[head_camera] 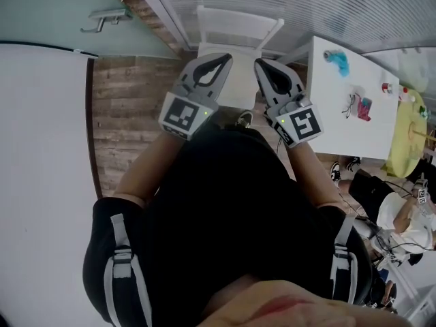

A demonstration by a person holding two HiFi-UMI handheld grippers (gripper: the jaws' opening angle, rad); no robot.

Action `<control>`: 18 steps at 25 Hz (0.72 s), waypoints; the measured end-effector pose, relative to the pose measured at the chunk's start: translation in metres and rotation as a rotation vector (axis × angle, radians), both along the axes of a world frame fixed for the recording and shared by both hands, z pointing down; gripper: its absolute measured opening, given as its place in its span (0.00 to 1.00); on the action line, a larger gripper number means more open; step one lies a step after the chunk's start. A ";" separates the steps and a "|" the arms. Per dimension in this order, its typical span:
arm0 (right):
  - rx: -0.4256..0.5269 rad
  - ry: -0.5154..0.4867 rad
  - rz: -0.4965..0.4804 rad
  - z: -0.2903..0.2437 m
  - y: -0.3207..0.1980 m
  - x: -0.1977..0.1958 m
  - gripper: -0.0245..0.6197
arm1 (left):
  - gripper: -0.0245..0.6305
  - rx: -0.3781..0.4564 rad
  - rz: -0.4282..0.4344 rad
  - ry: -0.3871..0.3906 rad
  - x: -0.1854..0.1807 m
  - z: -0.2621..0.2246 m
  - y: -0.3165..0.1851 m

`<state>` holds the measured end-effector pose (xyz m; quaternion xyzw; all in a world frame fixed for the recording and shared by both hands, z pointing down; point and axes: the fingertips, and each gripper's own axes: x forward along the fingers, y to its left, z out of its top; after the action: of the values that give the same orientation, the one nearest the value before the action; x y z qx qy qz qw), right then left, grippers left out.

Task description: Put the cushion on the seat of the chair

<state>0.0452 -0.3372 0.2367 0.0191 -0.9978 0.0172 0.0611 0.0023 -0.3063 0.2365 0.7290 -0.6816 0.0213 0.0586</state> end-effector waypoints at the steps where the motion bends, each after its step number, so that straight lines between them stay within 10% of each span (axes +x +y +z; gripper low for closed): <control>1: 0.004 -0.005 0.001 -0.001 0.000 0.000 0.06 | 0.05 0.004 -0.001 0.003 -0.001 0.000 0.000; 18: 0.008 -0.016 0.016 0.002 -0.005 -0.001 0.06 | 0.05 0.016 0.000 -0.002 -0.005 0.007 -0.002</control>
<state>0.0443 -0.3425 0.2385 0.0271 -0.9981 0.0139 0.0528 -0.0028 -0.3081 0.2439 0.7293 -0.6820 0.0165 0.0519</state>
